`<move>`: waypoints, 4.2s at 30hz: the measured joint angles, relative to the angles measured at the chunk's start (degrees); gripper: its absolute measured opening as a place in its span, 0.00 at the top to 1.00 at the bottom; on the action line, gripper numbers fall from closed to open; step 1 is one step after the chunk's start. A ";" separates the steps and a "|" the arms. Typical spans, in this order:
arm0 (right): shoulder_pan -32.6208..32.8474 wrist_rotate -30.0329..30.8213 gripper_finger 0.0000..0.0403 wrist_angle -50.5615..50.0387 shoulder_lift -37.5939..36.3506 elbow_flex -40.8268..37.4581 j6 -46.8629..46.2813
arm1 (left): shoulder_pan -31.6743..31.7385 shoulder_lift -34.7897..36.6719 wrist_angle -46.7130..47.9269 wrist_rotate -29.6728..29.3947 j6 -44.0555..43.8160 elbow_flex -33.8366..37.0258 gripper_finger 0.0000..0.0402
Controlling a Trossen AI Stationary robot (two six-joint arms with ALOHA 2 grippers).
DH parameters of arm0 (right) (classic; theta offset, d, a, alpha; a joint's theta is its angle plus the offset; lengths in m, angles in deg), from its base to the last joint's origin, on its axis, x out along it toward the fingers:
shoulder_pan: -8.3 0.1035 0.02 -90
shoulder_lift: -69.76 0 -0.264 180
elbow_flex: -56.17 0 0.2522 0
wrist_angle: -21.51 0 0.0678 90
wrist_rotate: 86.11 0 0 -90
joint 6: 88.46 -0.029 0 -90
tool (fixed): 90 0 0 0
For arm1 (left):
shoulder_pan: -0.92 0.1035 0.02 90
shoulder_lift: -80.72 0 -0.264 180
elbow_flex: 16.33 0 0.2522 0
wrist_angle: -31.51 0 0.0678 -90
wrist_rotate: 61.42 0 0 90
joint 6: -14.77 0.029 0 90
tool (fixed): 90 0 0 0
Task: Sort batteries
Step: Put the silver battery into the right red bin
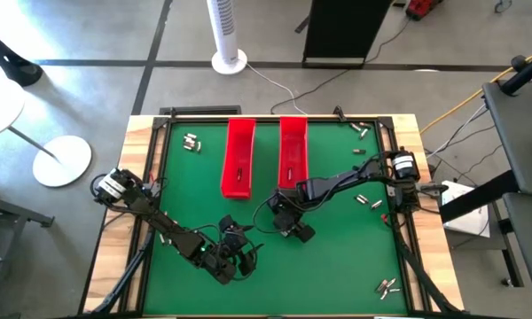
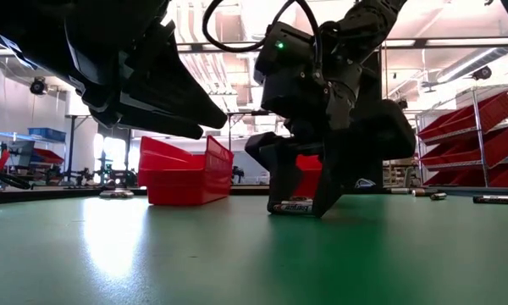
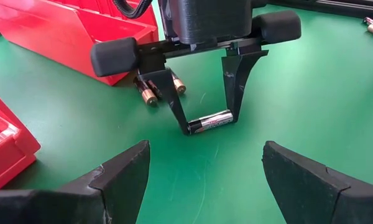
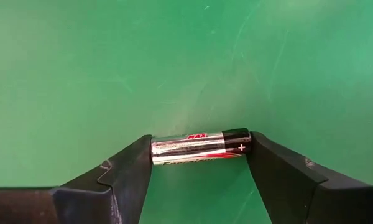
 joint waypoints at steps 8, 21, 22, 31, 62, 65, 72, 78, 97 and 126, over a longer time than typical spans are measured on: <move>0.05 -0.03 0.32 0.49 0.07 0.00 -0.07 | 0.02 0.00 -0.02 0.02 -0.02 0.00 0.29; 0.43 -0.08 0.39 1.31 0.07 0.00 -0.07 | 0.02 0.00 -0.09 0.02 -0.02 0.00 0.29; 0.44 -0.10 0.40 1.33 0.07 0.00 -0.06 | 0.02 0.00 -0.09 0.02 -0.02 0.00 0.29; 0.46 -0.03 0.40 1.49 0.07 -0.02 -0.04 | 0.02 0.00 -0.13 0.00 -0.02 0.00 0.29; 0.67 6.46 0.39 -11.22 -5.80 5.22 -3.50 | 0.00 0.00 -0.01 0.02 -0.02 0.02 0.29; 0.66 6.46 0.41 -15.49 -6.39 7.97 -3.47 | 0.02 0.02 0.07 0.02 -0.02 0.02 0.29; 0.51 6.68 0.41 -25.98 -8.54 14.39 -2.54 | 0.02 0.00 0.11 0.47 0.02 0.02 0.29; 0.08 13.62 0.39 -35.56 -9.45 19.93 -2.34 | 0.02 0.00 0.00 1.33 0.00 0.02 0.29; -12.60 18.39 0.40 -41.92 -9.81 23.17 -1.94 | 0.02 0.00 -0.13 3.04 -0.02 0.02 0.29; -23.69 18.64 0.38 -37.88 2.72 23.06 -13.42 | 0.09 0.00 -0.98 3.02 -0.24 0.02 0.29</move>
